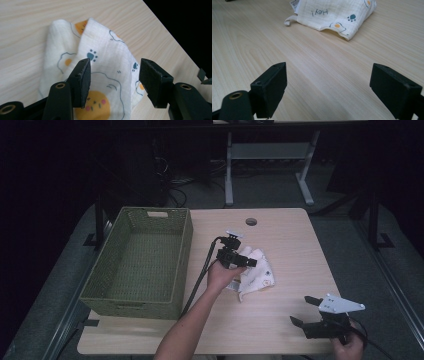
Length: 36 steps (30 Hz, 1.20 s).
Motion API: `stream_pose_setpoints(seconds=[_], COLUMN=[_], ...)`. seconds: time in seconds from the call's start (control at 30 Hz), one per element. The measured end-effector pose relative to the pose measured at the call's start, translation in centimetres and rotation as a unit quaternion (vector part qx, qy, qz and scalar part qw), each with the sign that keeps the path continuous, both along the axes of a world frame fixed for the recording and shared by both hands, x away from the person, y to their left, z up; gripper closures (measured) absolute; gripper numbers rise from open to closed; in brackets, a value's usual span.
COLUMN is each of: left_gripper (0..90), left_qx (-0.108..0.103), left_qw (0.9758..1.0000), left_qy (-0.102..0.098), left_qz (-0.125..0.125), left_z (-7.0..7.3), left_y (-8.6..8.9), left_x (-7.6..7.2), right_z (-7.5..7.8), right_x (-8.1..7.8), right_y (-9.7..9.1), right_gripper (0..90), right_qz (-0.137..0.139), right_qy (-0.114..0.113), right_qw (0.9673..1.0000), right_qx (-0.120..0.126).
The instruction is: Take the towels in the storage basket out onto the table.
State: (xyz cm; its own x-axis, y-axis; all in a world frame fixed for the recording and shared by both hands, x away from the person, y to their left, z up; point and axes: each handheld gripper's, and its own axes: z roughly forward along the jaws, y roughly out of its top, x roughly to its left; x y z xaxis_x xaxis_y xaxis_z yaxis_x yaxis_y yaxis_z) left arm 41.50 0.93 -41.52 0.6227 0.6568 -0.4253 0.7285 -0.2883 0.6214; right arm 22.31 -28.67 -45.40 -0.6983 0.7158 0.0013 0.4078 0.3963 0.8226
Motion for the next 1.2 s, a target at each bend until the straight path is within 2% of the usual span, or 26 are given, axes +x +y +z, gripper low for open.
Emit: stream_pose_setpoints(seconds=[0.1,0.17,0.27,0.43,0.73,0.77,1.0,1.07,1.2], left_gripper=[42.9,42.9,43.4,42.1,39.2,38.4,34.1,33.1,31.8], left_qx=[-0.011,-0.026,-0.025,-0.047,-0.04,-0.044,-0.038,-0.031,-0.042], left_qw=[0.9999,0.9996,0.9995,0.9985,0.9982,0.998,0.9977,0.9976,0.9975], left_qy=[-0.008,-0.009,-0.016,-0.026,-0.045,-0.045,-0.056,-0.062,-0.056], left_qz=[0.006,0.01,0.01,0.004,0.004,0.004,0.002,-0.001,-0.008], left_z=[0.3,0.4,0.7,1.5,2.3,2.3,2.4,2.3,1.9], left_y=[0.7,1.1,1.5,3.1,4.8,4.9,5.6,5.7,6.2], left_x=[-0.5,-0.8,-1.2,-2.3,-4.1,-4.3,-5.7,-6.2,-6.9], right_z=[0.0,0.0,0.0,0.0,-0.1,-0.1,-0.1,-0.1,-0.1], right_x=[0.0,0.1,0.1,0.1,0.2,0.2,0.3,0.3,0.3], right_y=[0.0,0.0,0.0,0.0,0.1,0.1,0.1,0.0,0.0], right_gripper=[14.0,14.0,14.0,14.0,14.0,14.0,14.0,14.0,14.0], right_qz=[0.001,0.002,0.002,0.001,0.002,0.001,-0.001,-0.001,-0.002], right_qy=[-0.001,0.0,0.0,0.0,0.002,0.004,0.004,0.004,0.004], right_qw=[1.0,1.0,1.0,1.0,1.0,1.0,1.0,1.0,0.9999], right_qx=[-0.001,-0.002,-0.003,-0.006,-0.008,-0.007,-0.007,-0.008,-0.009])
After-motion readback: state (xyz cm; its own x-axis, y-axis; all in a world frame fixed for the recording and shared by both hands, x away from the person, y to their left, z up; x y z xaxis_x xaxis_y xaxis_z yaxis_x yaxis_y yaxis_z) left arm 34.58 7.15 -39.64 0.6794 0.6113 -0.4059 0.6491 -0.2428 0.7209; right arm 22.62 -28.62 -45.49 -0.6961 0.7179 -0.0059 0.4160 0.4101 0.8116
